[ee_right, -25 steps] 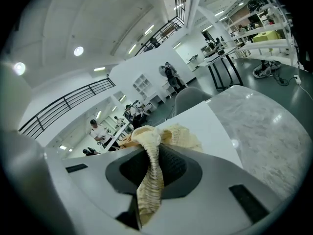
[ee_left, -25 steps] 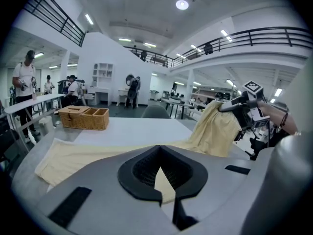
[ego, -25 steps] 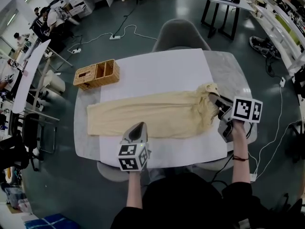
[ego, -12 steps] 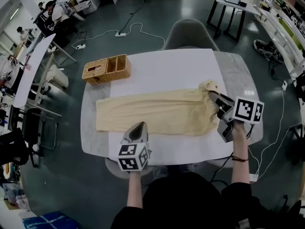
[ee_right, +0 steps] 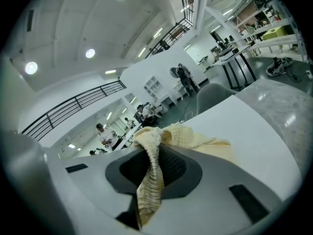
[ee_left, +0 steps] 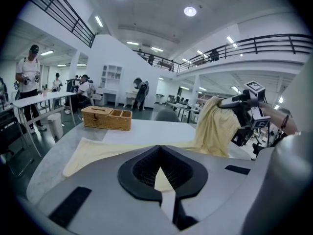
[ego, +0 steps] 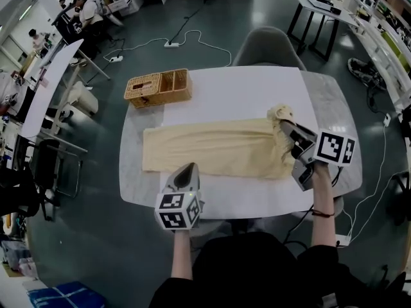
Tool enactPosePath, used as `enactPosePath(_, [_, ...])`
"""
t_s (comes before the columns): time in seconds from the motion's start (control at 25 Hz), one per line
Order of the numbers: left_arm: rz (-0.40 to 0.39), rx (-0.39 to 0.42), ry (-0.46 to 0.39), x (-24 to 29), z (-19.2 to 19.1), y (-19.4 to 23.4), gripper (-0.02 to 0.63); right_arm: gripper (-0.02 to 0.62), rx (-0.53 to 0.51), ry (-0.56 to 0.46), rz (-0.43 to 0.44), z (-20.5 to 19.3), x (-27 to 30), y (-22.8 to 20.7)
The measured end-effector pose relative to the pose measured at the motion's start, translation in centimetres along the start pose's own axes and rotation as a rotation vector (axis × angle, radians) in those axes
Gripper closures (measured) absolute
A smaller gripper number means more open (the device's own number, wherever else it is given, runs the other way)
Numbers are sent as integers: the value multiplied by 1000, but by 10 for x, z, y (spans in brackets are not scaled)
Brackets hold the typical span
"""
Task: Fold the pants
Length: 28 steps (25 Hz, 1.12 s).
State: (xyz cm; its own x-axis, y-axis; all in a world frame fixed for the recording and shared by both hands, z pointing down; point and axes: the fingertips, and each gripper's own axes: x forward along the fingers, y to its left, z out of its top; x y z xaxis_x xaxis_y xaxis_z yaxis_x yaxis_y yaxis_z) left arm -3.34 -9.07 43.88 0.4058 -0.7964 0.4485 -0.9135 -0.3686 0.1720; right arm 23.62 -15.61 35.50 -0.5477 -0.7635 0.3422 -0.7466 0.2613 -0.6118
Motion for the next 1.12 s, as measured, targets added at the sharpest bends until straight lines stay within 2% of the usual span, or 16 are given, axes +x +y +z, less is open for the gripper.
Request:
enactPosePath(0.24, [-5, 0, -10, -14, -4, 29, 598, 540, -20, -7, -15, -15, 19, 26])
enactPosePath(0.4, [-9, 1, -14, -21, -5, 48, 598, 540, -17, -27, 58, -21, 39, 54])
enactPosePath(0.72, [-14, 4, -25, -34, -7, 79, 598, 540, -39, -31, 39, -35, 60, 82])
enactPosePath(1.12, [36, -19, -44, -51, -4, 107, 598, 540, -63, -17, 165, -42, 101, 134])
